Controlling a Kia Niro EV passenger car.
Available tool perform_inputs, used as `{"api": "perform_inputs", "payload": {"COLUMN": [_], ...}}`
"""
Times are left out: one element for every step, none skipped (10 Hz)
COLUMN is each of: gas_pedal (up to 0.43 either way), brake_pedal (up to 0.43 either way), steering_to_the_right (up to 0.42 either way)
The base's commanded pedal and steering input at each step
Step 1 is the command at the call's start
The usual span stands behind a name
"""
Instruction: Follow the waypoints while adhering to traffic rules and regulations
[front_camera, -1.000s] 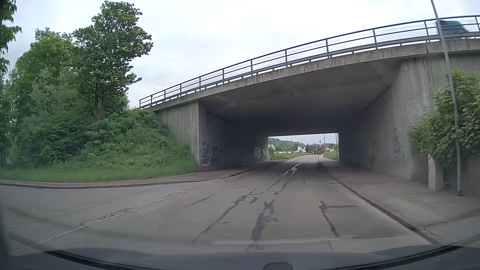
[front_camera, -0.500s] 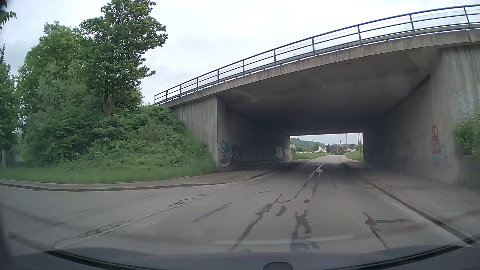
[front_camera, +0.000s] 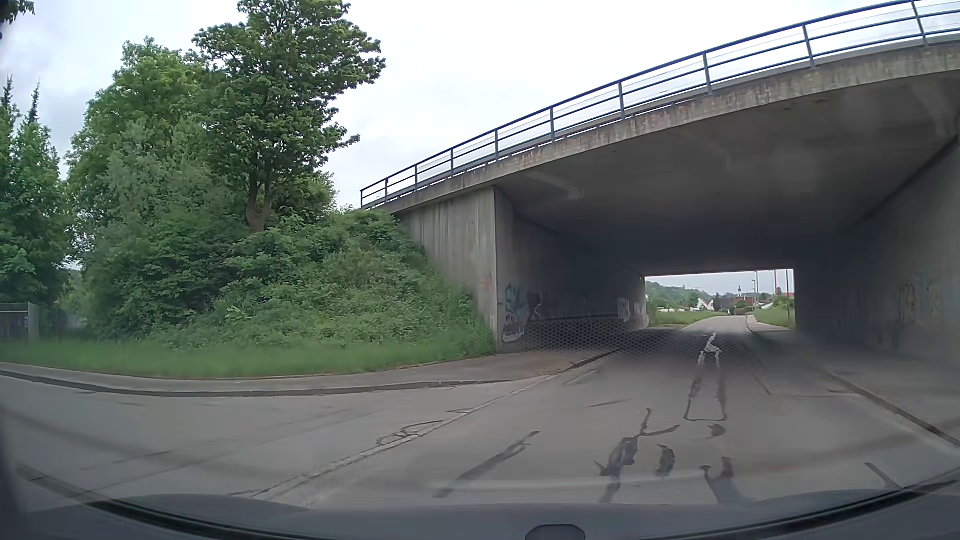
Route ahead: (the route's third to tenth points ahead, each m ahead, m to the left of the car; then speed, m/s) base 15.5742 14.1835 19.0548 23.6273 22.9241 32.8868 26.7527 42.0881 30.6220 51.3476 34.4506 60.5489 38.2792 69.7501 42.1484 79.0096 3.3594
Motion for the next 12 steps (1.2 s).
{"api": "perform_inputs", "payload": {"gas_pedal": [0.0, 0.0, 0.0, 0.0, 0.0, 0.0, 0.0, 0.0, 0.0, 0.0, 0.0, 0.0], "brake_pedal": [0.0, 0.0, 0.0, 0.0, 0.0, 0.0, 0.0, 0.0, 0.0, 0.0, 0.0, 0.0], "steering_to_the_right": [-0.185, -0.188, -0.198, -0.212, -0.23, -0.242, -0.26, -0.278, -0.294, -0.319, -0.344, -0.368]}}
